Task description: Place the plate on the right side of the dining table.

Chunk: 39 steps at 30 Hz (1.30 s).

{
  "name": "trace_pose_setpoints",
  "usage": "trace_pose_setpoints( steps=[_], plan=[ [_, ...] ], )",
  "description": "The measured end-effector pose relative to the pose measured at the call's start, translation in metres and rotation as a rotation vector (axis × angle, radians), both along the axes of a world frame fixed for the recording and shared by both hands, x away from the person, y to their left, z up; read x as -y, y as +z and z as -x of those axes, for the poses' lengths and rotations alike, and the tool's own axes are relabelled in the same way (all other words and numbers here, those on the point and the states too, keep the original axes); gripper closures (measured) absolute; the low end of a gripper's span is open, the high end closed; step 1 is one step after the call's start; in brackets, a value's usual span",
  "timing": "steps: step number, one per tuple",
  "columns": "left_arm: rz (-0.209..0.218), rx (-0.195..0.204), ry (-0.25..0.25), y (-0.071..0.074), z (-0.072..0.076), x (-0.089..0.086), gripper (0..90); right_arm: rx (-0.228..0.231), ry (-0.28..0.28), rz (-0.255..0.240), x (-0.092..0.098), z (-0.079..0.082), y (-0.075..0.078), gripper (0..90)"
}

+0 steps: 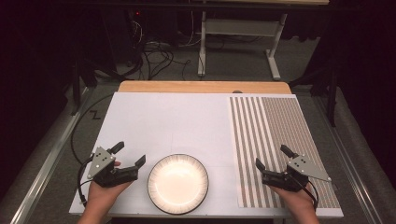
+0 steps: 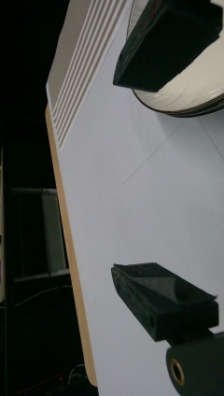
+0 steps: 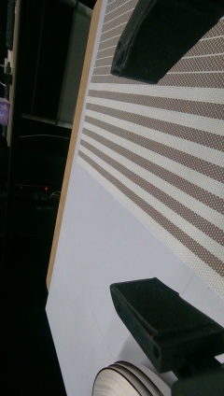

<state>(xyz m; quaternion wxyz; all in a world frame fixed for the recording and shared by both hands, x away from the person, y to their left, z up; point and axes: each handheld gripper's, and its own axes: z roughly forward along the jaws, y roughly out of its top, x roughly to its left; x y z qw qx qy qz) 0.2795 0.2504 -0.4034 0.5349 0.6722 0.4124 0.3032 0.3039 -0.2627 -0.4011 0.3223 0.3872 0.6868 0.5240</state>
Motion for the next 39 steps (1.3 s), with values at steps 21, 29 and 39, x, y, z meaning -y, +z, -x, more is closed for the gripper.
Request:
trace_pose_setpoints(
  steps=[21, 29, 39],
  plan=[
    [0.005, -0.03, -0.019, 0.003, 0.001, 0.006, 0.3, 0.006, -0.004, 0.001, -0.001, 0.003, 0.002, 1.2],
    [-0.009, -0.019, -0.032, 0.007, 0.003, 0.009, 0.5, 0.006, 0.012, 0.007, -0.007, 0.003, 0.005, 1.4],
    [-0.019, -0.024, -0.028, 0.007, 0.003, 0.007, 0.5, 0.012, 0.072, 0.034, -0.03, 0.002, 0.007, 1.5]
  ],
)
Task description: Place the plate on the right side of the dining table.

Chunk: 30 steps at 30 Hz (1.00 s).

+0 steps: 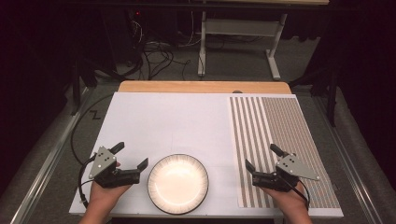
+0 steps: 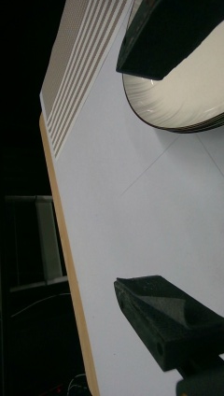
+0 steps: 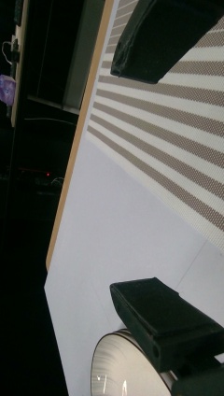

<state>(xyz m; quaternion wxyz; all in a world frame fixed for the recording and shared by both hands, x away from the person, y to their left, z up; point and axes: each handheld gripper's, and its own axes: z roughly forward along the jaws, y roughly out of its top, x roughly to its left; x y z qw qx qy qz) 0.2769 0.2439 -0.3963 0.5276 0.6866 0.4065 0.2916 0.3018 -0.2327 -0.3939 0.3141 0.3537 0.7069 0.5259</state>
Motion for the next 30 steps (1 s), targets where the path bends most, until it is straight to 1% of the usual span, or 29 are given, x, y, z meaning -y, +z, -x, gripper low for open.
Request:
trace_pose_setpoints(
  steps=[2, 4, 6, 7, 8, 9, 10, 12, 13, 14, 15, 21, 25, 29, 30],
  plan=[
    [0.0, -0.003, 0.0, 0.0, 0.0, 0.0, 0.5, 0.006, 0.0, 0.015, -0.005, -0.001, 0.0, 1.5],
    [0.001, -0.002, 0.001, -0.001, 0.0, 0.0, 0.5, 0.006, 0.003, 0.017, -0.007, -0.001, 0.001, 1.4],
    [0.002, -0.004, -0.005, 0.0, 0.0, -0.001, 0.5, -0.002, 0.02, 0.02, -0.013, -0.002, 0.001, 1.5],
    [0.003, -0.005, -0.006, 0.0, 0.0, -0.001, 0.5, -0.002, 0.02, 0.02, -0.013, -0.002, 0.001, 1.5],
    [0.005, -0.003, -0.005, 0.0, 0.0, -0.001, 0.5, -0.008, 0.033, 0.026, -0.018, -0.003, 0.002, 1.5],
    [0.005, -0.003, -0.005, 0.0, 0.0, -0.001, 0.5, -0.008, 0.033, 0.026, -0.018, -0.003, 0.002, 1.5],
    [0.006, -0.003, -0.006, 0.0, 0.0, -0.001, 0.5, -0.012, 0.046, 0.031, -0.022, -0.004, 0.002, 1.5],
    [0.004, -0.004, -0.006, 0.0, 0.0, -0.001, 0.5, -0.013, 0.055, 0.033, -0.025, -0.004, 0.003, 1.5],
    [0.007, -0.006, -0.008, 0.0, 0.0, -0.001, 0.5, -0.019, 0.066, 0.034, -0.029, -0.005, 0.004, 1.7],
    [0.007, -0.006, -0.008, 0.0, 0.0, -0.001, 0.5, -0.019, 0.066, 0.034, -0.029, -0.005, 0.004, 1.7],
    [0.011, -0.008, -0.008, 0.0, 0.0, -0.001, 0.5, -0.024, 0.077, 0.039, -0.034, -0.006, 0.004, 1.9],
    [0.008, -0.01, -0.012, 0.0, -0.001, -0.001, 0.5, -0.035, 0.1, 0.054, -0.044, -0.007, 0.004, 2.0],
    [0.006, -0.009, -0.014, 0.0, -0.001, 0.0, 0.5, -0.046, 0.127, 0.063, -0.054, -0.008, 0.004, 2.7],
    [0.005, -0.004, -0.016, 0.0, -0.001, 0.0, 0.5, -0.056, 0.143, 0.067, -0.06, -0.007, 0.003, 2.8],
    [0.006, -0.002, -0.016, 0.0, 0.0, 0.001, 0.5, -0.06, 0.158, 0.071, -0.064, -0.006, 0.003, 2.9]
  ],
)
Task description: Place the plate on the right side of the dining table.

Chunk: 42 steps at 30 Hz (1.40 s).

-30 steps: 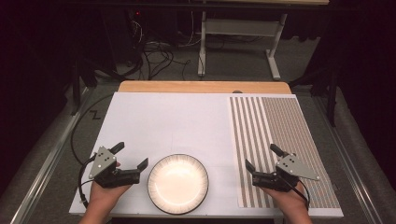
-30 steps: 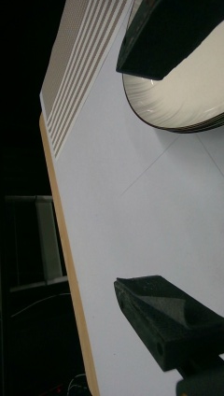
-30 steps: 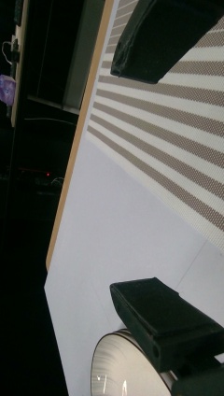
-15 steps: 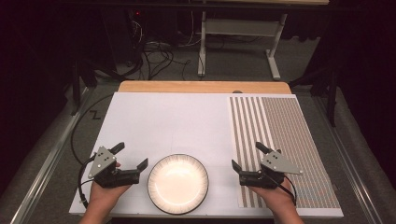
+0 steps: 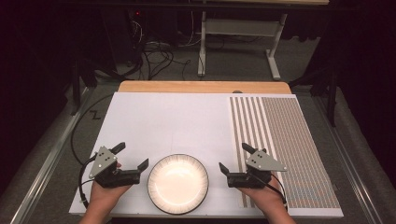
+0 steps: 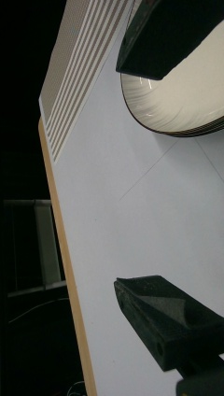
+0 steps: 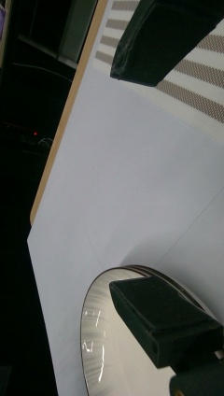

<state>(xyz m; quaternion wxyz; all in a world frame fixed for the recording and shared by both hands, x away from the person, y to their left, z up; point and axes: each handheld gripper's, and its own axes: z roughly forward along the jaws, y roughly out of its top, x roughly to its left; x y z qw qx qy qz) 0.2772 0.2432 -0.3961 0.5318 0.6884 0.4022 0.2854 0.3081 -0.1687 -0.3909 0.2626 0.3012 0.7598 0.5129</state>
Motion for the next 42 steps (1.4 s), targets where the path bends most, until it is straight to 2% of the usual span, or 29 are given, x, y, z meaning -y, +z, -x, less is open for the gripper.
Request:
trace_pose_setpoints(
  steps=[6, 8, 14, 27, 36, 42],
  plan=[
    [0.004, 0.001, -0.003, 0.001, 0.0, 0.001, 0.5, -0.012, 0.037, 0.006, -0.009, 0.003, 0.0, 4.3],
    [0.003, 0.002, -0.005, 0.001, 0.001, 0.001, 0.5, -0.02, 0.067, 0.009, -0.013, 0.006, -0.001, 8.0],
    [0.006, 0.005, -0.01, 0.002, 0.001, 0.002, 0.5, -0.039, 0.109, 0.014, -0.02, 0.011, -0.003, 15.4],
    [0.016, 0.008, -0.011, 0.002, 0.003, 0.001, 0.5, -0.07, 0.198, 0.037, -0.028, 0.023, -0.007, 25.1],
    [0.02, 0.012, -0.013, 0.003, 0.004, 0.002, 0.5, -0.108, 0.235, 0.049, -0.026, 0.026, -0.01, 37.3],
    [0.025, 0.016, -0.015, 0.003, 0.004, 0.002, 0.5, -0.134, 0.275, 0.056, -0.022, 0.026, -0.01, 54.6]
  ],
)
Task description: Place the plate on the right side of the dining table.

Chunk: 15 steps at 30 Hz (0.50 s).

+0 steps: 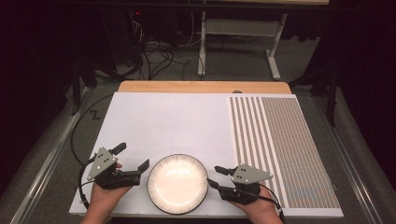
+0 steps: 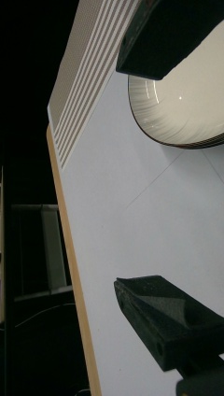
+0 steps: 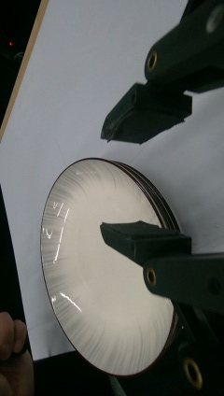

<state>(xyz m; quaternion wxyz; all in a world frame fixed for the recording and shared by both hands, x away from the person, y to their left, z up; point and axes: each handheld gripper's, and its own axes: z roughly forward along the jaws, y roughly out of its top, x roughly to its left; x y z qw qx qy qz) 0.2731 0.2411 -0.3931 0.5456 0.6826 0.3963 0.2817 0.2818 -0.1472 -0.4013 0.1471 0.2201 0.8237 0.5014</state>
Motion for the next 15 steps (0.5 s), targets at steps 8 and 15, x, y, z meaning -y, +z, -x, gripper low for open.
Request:
trace_pose_setpoints(
  steps=[8, 15],
  plan=[
    [0.016, 0.0, -0.005, -0.0015, 0.0, 0.0002, 0.5, -0.046, 0.013, 0.001, 0.0014, -0.0007, 0.0021, 73.9],
    [0.029, 0.012, 0.001, -0.0018, 0.0003, 0.0002, 0.5, -0.101, 0.047, 0.028, -0.0001, -0.0034, 0.0029, 90.0]
  ],
)
